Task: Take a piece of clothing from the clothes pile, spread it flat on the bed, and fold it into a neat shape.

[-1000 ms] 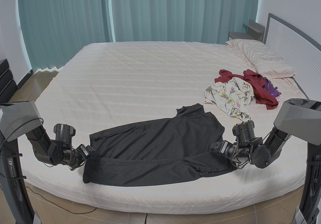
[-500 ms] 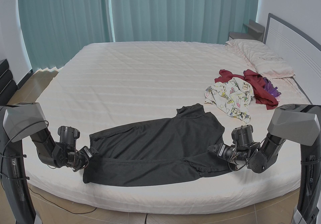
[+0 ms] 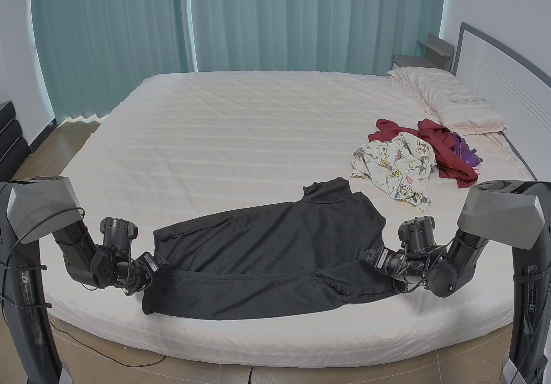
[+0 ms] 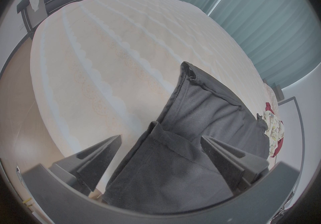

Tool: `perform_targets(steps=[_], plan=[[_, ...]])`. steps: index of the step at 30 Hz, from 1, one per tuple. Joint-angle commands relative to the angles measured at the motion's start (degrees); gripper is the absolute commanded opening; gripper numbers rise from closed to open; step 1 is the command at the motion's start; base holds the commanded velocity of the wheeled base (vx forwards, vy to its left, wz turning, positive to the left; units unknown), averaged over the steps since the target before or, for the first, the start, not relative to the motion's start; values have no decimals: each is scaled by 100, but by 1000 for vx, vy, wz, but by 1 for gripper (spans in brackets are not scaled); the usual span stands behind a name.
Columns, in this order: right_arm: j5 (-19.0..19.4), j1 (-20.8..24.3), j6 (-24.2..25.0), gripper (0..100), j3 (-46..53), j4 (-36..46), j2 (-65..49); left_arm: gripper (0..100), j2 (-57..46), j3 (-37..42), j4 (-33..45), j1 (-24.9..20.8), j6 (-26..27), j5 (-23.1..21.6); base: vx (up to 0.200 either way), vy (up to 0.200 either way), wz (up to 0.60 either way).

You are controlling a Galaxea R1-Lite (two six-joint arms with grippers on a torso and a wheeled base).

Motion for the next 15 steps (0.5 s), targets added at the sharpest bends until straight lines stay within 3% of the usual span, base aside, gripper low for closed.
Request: perform_targets(steps=[1, 15], plan=[[-4, -26, 0, 100, -9, 0, 72, 0, 63, -22, 0, -26, -3, 76, 0, 0, 0], [-4, -105, -79, 100, -18, -474, 309, 0, 168, -4, -141, -44, 77, 348, 0, 0, 0]])
